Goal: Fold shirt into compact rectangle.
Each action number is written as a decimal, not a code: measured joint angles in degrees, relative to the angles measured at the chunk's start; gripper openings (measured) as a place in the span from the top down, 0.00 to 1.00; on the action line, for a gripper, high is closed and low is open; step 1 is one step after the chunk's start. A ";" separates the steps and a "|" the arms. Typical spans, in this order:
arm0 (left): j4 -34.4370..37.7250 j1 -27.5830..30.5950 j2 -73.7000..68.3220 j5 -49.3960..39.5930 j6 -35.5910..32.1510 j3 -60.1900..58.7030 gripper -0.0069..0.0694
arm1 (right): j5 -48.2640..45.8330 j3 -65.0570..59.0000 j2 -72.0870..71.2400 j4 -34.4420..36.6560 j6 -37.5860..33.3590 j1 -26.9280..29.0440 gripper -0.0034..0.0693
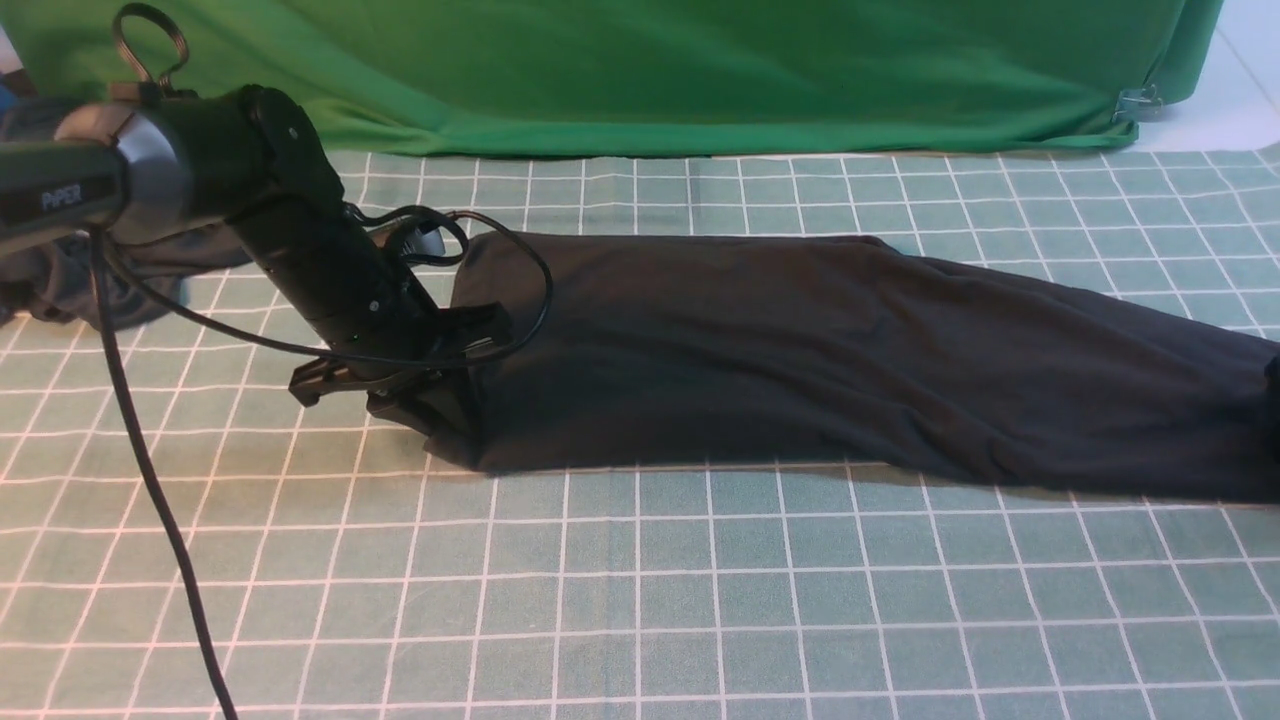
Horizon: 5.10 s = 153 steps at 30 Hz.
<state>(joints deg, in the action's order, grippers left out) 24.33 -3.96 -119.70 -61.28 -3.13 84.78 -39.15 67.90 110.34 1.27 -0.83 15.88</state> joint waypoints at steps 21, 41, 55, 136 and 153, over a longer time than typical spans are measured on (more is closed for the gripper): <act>-5.93 -11.53 20.81 0.95 7.15 -24.85 0.85 | -10.59 -10.34 -15.68 -4.88 -1.58 6.62 0.90; -17.88 -14.26 24.10 3.49 11.89 -21.90 0.40 | -17.60 -4.78 -29.12 2.86 -0.57 4.86 0.90; -22.66 -10.41 24.10 0.32 9.69 2.76 0.30 | -5.12 -1.00 -25.82 11.07 16.59 -43.69 0.90; -20.33 -7.46 27.76 12.49 13.30 -17.40 0.79 | -30.13 3.61 -77.79 -7.59 8.84 -57.66 0.93; -20.40 -7.46 35.00 12.39 13.28 -16.78 0.77 | 6.64 -40.67 -105.44 7.98 -7.51 -57.66 0.94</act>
<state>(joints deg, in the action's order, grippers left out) 3.93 -11.42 -84.70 -48.89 10.15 68.00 -32.50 27.23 4.91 9.26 -8.34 -41.78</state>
